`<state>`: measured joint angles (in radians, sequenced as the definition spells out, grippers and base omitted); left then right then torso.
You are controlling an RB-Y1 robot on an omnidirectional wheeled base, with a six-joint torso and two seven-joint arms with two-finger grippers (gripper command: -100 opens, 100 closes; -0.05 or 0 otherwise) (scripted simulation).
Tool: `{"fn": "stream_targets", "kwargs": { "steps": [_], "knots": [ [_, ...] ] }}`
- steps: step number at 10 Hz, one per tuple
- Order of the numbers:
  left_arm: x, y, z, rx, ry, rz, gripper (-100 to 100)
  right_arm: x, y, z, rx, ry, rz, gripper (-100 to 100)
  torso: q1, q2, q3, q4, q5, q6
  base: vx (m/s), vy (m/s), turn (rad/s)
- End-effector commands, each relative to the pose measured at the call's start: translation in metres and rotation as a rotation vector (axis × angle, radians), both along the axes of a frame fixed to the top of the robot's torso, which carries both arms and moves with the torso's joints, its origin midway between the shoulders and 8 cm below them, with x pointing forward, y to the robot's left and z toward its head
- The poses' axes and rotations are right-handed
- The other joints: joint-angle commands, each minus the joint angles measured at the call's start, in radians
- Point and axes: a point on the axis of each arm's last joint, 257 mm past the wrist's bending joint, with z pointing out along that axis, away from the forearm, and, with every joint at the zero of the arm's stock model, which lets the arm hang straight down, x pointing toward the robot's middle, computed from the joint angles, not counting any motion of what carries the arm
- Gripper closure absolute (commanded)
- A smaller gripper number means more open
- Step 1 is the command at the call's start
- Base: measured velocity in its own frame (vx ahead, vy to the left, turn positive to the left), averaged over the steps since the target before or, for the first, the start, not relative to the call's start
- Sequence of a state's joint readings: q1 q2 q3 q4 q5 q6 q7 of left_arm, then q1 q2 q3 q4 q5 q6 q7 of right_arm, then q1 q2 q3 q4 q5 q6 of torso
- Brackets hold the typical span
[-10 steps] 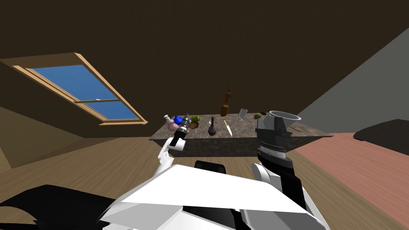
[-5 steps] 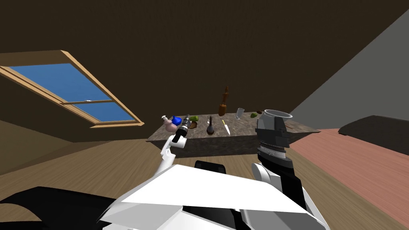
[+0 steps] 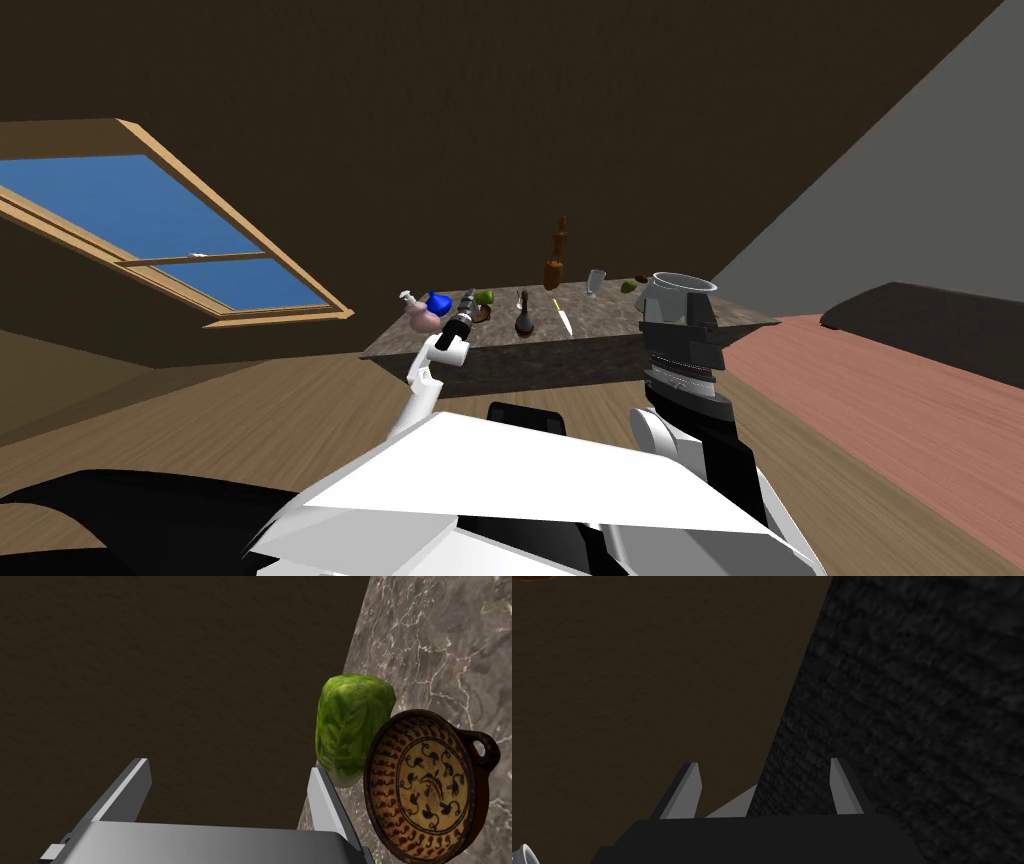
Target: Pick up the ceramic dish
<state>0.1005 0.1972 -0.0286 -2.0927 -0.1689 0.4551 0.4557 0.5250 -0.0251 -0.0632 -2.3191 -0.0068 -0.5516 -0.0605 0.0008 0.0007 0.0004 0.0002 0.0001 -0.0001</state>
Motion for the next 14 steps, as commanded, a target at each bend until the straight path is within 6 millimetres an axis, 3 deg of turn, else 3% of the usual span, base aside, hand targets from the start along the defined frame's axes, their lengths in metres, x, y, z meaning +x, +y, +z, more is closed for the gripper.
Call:
{"fn": "stream_targets", "kwargs": {
  "steps": [1, 14],
  "knots": [
    [0.002, 0.004, -0.011, -0.015, 0.042, 0.015, -100, 0.0, 0.0, 0.0, 0.0, 0.0, 0.0, 0, 0.0, 0.0, 0.0, 0.0, 0.0, 0.0, -0.01, 0.013, -0.047],
    [0.013, 0.021, -0.073, -0.149, 0.339, 0.113, -100, 0.0, 0.0, 0.0, 0.0, 0.0, 0.0, 0, 0.002, 0.0, 0.0, 0.0, 0.001, -0.001, -0.006, 0.029, -0.083]
  ]
}}
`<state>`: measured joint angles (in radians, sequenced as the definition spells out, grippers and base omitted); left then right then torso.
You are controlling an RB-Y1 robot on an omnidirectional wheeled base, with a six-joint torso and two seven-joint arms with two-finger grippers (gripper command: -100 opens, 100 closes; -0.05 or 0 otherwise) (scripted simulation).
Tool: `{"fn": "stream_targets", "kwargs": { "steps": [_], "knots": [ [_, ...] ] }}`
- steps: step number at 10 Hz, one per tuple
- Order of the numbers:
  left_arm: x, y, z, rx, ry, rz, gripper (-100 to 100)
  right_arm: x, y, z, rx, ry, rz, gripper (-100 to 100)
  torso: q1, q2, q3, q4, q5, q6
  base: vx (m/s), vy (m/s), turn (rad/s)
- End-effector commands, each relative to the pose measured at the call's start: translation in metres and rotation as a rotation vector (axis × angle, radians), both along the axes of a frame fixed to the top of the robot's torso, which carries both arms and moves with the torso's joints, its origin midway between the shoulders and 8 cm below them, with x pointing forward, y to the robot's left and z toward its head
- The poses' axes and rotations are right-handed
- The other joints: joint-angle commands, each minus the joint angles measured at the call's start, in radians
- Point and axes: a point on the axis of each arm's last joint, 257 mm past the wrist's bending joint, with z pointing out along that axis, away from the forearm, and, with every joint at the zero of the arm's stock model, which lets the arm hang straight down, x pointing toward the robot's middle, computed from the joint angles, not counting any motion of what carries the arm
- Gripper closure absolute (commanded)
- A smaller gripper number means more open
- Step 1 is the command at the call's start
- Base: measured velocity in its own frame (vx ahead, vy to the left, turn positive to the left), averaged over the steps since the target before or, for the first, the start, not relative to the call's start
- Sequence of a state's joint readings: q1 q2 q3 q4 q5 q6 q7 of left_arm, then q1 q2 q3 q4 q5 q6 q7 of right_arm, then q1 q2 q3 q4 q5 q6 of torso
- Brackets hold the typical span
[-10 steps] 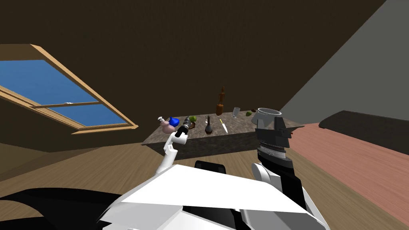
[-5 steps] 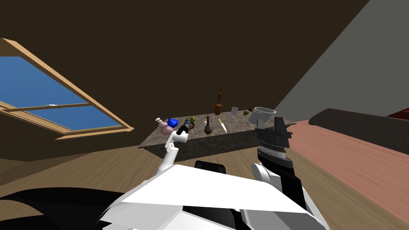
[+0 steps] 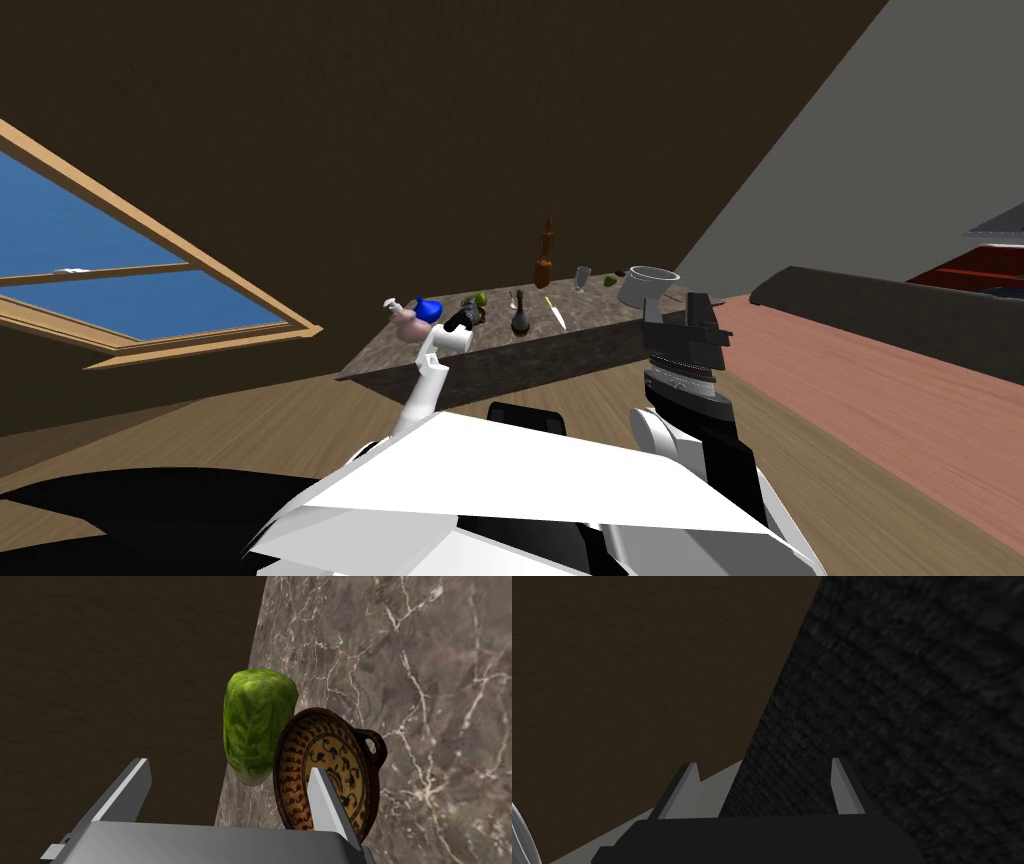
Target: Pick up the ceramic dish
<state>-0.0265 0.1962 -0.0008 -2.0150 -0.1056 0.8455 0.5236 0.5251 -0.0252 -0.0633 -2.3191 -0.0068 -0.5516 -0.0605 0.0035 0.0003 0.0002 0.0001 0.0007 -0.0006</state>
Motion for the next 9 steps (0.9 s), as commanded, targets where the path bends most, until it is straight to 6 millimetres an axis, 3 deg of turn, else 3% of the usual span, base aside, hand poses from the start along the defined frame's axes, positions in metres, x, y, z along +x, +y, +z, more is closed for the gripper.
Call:
{"fn": "stream_targets", "kwargs": {
  "steps": [1, 9],
  "knots": [
    [-0.002, 0.002, -0.007, -0.008, 0.034, 0.01, -100, 0.0, 0.0, 0.0, 0.0, 0.0, 0.0, 0, 0.0, 0.0, 0.0, 0.0, 0.0, 0.0, 0.002, 0.038, -0.058],
    [-0.015, 0.014, -0.047, -0.051, 0.228, 0.054, -100, 0.0, 0.0, 0.0, 0.0, 0.0, 0.0, 0, 0.001, 0.0, 0.0, 0.0, 0.0, -0.001, -0.005, 0.048, -0.086]
  ]
}}
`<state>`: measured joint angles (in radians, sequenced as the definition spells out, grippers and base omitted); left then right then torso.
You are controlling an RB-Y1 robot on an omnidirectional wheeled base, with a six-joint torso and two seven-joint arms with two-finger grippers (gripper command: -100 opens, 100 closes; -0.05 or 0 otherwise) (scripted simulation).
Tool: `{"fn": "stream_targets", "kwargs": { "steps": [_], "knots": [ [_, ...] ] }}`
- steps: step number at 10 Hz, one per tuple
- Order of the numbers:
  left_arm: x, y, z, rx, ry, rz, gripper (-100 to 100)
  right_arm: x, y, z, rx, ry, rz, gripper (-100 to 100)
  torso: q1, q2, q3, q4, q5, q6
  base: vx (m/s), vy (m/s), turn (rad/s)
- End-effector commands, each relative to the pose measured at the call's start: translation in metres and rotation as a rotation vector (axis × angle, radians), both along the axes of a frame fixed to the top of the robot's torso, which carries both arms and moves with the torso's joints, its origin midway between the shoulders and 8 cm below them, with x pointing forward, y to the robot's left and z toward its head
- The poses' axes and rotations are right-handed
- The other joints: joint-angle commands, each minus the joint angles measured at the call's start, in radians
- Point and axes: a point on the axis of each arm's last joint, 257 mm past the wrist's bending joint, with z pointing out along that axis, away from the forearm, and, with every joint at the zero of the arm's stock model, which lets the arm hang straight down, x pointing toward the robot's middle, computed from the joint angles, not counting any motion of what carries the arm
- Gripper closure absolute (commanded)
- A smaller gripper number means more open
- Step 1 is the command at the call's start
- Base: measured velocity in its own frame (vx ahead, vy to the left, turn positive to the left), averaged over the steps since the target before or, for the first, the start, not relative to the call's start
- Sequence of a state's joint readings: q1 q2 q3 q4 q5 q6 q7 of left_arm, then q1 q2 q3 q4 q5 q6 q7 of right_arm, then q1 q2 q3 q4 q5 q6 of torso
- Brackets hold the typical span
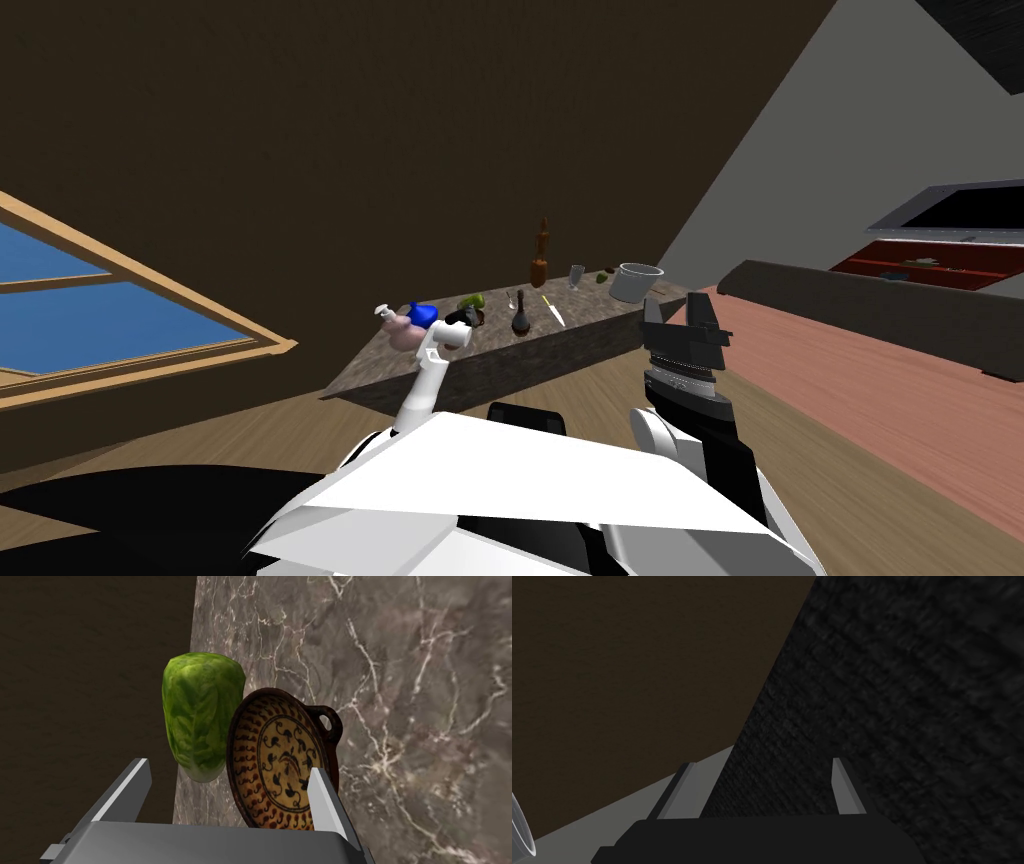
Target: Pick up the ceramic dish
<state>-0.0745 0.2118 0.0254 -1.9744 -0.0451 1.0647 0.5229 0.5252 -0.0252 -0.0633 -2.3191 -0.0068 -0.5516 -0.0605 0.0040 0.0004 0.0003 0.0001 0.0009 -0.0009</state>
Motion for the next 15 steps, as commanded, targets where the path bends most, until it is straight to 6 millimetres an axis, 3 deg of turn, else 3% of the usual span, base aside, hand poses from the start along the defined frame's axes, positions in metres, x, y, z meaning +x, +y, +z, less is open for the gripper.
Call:
{"fn": "stream_targets", "kwargs": {
  "steps": [1, 9, 10, 11, 12, 15],
  "knots": [
    [-0.006, 0.003, -0.01, -0.009, 0.051, 0.008, -100, 0.0, 0.0, 0.0, 0.0, 0.0, 0.0, 0, 0.0, 0.0, 0.0, 0.0, 0.0, 0.0, -0.011, 0.064, -0.124],
    [-0.047, 0.016, -0.074, -0.036, 0.281, 0.039, -100, 0.0, 0.0, 0.0, 0.0, 0.0, 0.0, 0, 0.0, -0.001, -0.001, 0.0, 0.0, 0.0, -0.003, 0.055, -0.07],
    [-0.042, 0.015, -0.069, -0.034, 0.261, 0.037, -100, 0.0, 0.0, 0.0, 0.0, 0.0, 0.0, 0, -0.001, -0.001, -0.001, 0.0, 0.0, 0.0, 0.001, 0.014, -0.003],
    [-0.043, 0.015, -0.07, -0.034, 0.266, 0.038, 0, 0.0, 0.0, 0.0, 0.0, 0.0, 0.0, 0, -0.002, -0.001, -0.001, 0.0, 0.0, 0.0, 0.0, 0.0, 0.0],
    [-0.041, 0.016, -0.076, -0.033, 0.265, 0.036, -100, 0.0, 0.0, 0.0, 0.0, 0.0, 0.0, 0, -0.003, -0.001, -0.001, 0.0, -0.001, 0.0, 0.02, 0.0, 0.007],
    [-0.038, 0.018, -0.082, -0.034, 0.266, 0.036, -100, 0.0, 0.0, 0.0, 0.0, 0.0, 0.0, 0, -0.003, -0.004, -0.002, -0.001, -0.001, 0.0, 0.026, -0.001, 0.009]
  ]
}}
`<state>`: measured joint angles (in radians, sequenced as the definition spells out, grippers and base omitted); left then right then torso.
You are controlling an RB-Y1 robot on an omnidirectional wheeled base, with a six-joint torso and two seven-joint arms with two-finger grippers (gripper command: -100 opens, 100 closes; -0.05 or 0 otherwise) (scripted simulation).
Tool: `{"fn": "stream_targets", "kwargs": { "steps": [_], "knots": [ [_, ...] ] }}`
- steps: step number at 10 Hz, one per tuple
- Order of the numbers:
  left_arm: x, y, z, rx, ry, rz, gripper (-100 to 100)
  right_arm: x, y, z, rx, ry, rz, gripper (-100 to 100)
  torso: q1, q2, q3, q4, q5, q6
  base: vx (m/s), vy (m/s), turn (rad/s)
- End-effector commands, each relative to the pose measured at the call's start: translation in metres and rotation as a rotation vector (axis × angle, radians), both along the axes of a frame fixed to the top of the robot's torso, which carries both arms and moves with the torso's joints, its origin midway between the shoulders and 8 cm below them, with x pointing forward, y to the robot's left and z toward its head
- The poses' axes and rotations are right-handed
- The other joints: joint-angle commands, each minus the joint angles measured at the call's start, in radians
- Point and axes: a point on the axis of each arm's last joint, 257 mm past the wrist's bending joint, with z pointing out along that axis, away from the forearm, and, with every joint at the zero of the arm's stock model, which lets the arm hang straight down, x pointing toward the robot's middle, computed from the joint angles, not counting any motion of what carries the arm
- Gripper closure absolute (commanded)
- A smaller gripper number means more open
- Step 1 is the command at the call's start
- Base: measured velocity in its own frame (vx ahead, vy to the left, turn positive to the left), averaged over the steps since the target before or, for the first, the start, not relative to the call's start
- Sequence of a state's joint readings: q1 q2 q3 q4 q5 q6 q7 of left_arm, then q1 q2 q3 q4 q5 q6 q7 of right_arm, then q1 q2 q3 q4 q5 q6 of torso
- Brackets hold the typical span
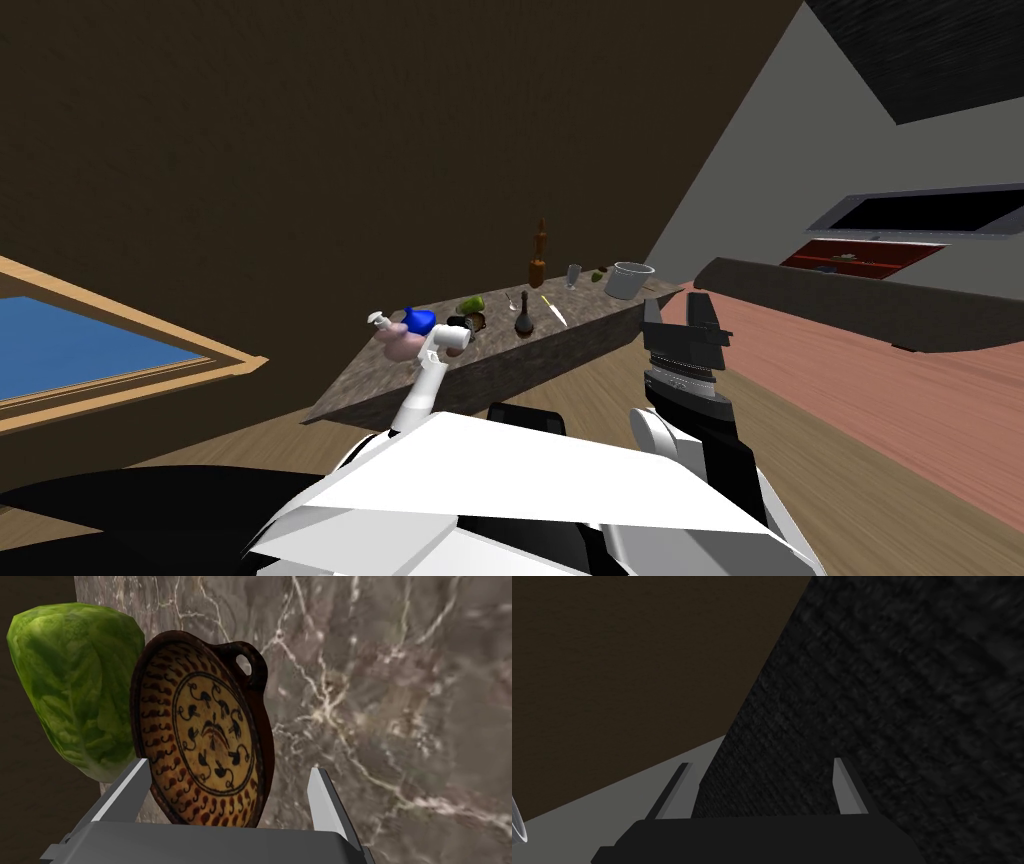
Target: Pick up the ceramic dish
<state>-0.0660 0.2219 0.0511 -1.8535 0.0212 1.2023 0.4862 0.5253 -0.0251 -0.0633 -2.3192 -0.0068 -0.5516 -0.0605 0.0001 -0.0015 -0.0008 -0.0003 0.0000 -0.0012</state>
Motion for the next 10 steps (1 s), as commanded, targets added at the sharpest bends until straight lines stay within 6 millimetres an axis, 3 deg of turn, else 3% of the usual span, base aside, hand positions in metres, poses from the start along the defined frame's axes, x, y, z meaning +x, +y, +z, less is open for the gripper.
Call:
{"fn": "stream_targets", "kwargs": {
  "steps": [1, 5, 6, 7, 9, 10],
  "knots": [
    [0.0, 0.0, 0.0, 0.0, 0.0, 0.0, 100, 0.0, 0.0, 0.0, 0.0, 0.0, 0.0, 0, 0.0, 0.0, 0.0, 0.0, 0.0, 0.0, 0.0, 0.0, 0.0],
    [-0.002, 0.0, -0.002, -0.003, 0.006, 0.002, 100, 0.0, 0.0, 0.0, 0.0, 0.0, 0.0, 0, 0.0, 0.0, 0.001, 0.001, -0.001, 0.001, -0.002, -0.002, 0.001],
    [-0.002, 0.0, -0.002, -0.003, 0.006, 0.002, 0, 0.0, 0.0, 0.0, 0.0, 0.0, 0.0, 0, 0.0, 0.0, 0.001, 0.002, -0.001, 0.001, 0.0, 0.0, 0.0],
    [-0.003, -0.002, 0.005, 0.0, 0.0, 0.001, 100, 0.0, 0.0, 0.0, 0.0, 0.0, 0.0, 0, 0.0, 0.0, 0.001, 0.002, -0.001, 0.001, -0.01, 0.006, -0.021],
    [-0.004, -0.003, 0.006, -0.001, 0.0, 0.001, 100, 0.0, 0.0, 0.0, 0.0, 0.0, 0.0, 0, 0.0, 0.002, 0.002, 0.003, -0.002, 0.001, -0.017, 0.004, -0.01],
    [-0.004, -0.003, 0.006, -0.001, 0.002, 0.002, 0, 0.0, 0.0, 0.0, 0.0, 0.0, 0.0, 0, 0.0, 0.002, 0.002, 0.003, -0.002, 0.001, 0.0, 0.0, 0.0]
  ]
}}
